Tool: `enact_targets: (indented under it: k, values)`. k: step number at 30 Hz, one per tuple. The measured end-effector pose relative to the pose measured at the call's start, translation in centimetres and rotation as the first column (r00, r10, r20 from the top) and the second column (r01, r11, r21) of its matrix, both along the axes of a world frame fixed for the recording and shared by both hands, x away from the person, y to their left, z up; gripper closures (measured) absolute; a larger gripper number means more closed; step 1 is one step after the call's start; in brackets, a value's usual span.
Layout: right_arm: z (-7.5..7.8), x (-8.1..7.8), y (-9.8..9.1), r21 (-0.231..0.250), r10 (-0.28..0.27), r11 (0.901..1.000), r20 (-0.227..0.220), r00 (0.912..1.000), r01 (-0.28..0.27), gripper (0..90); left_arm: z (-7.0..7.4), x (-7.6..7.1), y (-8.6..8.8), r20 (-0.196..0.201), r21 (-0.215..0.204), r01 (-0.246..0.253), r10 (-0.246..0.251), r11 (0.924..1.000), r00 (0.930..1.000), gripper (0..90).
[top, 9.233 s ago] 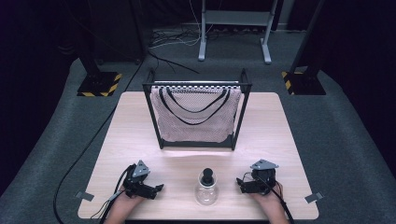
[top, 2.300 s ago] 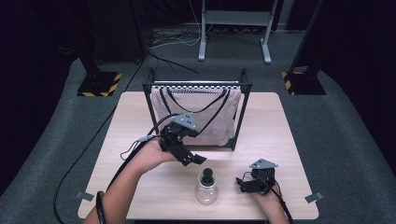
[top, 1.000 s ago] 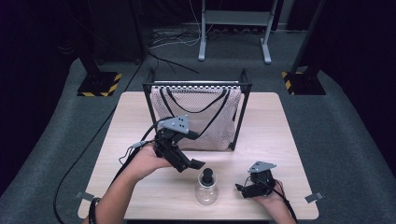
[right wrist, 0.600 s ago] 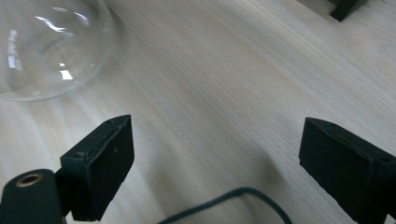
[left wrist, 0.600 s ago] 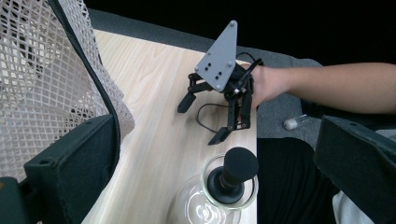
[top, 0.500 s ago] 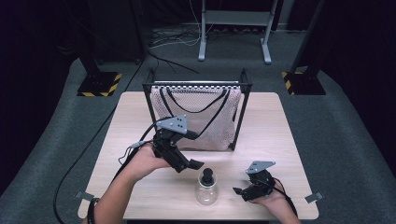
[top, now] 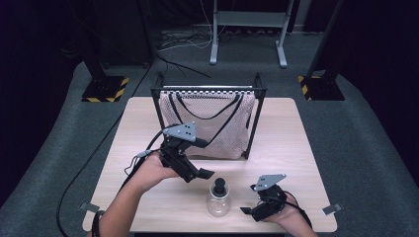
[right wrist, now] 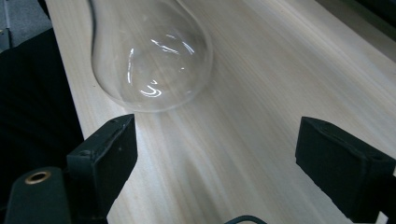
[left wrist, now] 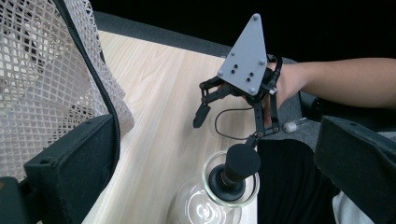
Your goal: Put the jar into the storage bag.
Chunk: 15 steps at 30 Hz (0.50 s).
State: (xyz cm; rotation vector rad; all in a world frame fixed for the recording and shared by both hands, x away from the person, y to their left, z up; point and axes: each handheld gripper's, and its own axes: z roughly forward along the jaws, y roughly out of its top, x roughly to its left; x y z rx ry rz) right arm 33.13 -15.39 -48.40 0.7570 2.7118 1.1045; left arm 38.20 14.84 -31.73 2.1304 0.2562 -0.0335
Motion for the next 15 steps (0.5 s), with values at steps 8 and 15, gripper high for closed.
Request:
enact_targets:
  k: [8, 15]
  values:
    - [-0.2, -0.4, 1.2, 0.008, 0.042, 0.9991, -0.012, 0.999, -0.042, 13.1, 0.0, 0.0, 0.1, 0.0, -0.004, 0.003, -0.003, 1.0, 1.0, 0.0]
    - [-0.1, -0.9, 2.6, 0.01, 0.081, 0.9967, -0.008, 0.9967, -0.081, 14.8, -0.1, 0.0, 0.1, 0.0, -0.007, 0.001, -0.001, 1.0, 1.0, 0.0]
